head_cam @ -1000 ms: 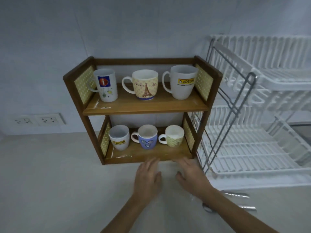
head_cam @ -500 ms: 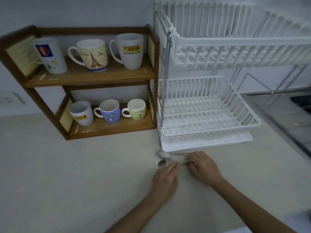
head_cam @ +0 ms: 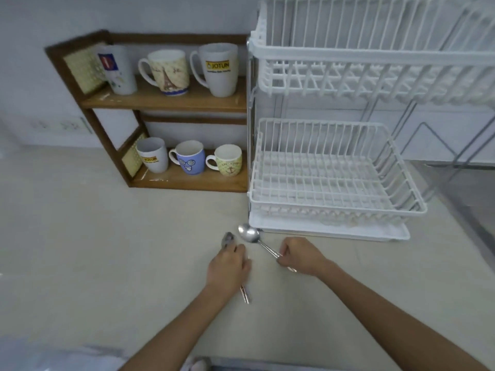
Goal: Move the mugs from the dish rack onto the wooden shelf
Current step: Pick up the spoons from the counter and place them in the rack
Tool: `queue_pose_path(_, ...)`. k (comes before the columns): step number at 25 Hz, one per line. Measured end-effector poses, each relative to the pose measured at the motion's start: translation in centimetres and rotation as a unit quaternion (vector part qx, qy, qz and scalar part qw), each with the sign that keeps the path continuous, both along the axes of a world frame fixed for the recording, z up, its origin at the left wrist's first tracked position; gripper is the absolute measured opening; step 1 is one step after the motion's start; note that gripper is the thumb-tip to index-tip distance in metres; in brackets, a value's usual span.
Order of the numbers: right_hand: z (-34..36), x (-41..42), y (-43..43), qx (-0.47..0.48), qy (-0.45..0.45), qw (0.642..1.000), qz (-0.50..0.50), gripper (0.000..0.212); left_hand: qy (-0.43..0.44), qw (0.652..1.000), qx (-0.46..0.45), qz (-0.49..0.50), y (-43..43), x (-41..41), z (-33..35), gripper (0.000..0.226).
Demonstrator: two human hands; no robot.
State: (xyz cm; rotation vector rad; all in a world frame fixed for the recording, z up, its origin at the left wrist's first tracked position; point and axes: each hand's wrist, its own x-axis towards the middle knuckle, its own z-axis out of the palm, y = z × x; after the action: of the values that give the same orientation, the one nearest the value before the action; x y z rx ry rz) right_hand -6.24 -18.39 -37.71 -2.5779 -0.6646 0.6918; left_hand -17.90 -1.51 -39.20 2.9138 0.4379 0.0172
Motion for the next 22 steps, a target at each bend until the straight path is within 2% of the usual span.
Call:
queue_pose_path(1,0.3,0.1,0.5,-0.007,0.026,0.999,0.035,0.006,0.004,1.000,-0.012,0.023,0.8,-0.1,0.2,0.019)
queue_pose_path(4,2.7,0.3,2.5,-0.053,0.044,0.980,0.187,0.006,-0.016,0.992,-0.103,0.069,2.5,-0.8,2.1,0.027)
queue_pose_path(7,6.9,0.9,3.8,-0.048,0.105,0.963,0.244,0.010,-0.094,0.960,-0.202,0.172,3.7,-1.1,5.5,0.022)
queue_pose_path(9,10.7,2.3,2.6,-0.008,0.160,0.954,0.253,0.011,-0.115,0.909,-0.332,0.226,3.9,-1.5,8.1,0.032)
queue_pose_path(11,14.4,4.4,0.3,0.054,0.205,0.945,0.250,0.012,-0.073,0.819,-0.528,0.213,3.4,-2.1,10.8,0.037)
queue_pose_path(12,15.9,5.4,-1.1,0.092,0.221,0.941,0.237,0.011,-0.038,0.787,-0.588,0.183,2.9,-2.2,11.9,0.032)
queue_pose_path(14,17.6,8.1,-4.1,0.170,0.223,0.942,0.183,0.010,-0.011,0.777,-0.619,0.117,1.5,-0.7,13.4,0.018)
queue_pose_path(16,17.6,10.9,-6.2,0.203,0.196,0.953,0.111,0.009,-0.018,0.778,-0.622,0.081,-0.3,2.6,15.0,0.007)
queue_pose_path(18,16.3,13.6,-6.9,0.217,0.151,0.964,0.026,0.006,-0.034,0.787,-0.612,0.074,-1.9,6.8,15.7,0.006)
queue_pose_path(20,14.2,15.5,-6.9,0.222,0.101,0.967,-0.070,0.005,-0.060,0.790,-0.602,0.099,-3.2,11.3,15.1,0.006)
queue_pose_path(22,11.8,17.0,-6.4,0.195,0.070,0.971,-0.123,0.006,-0.088,0.808,-0.568,0.131,-4.0,15.6,13.7,0.012)
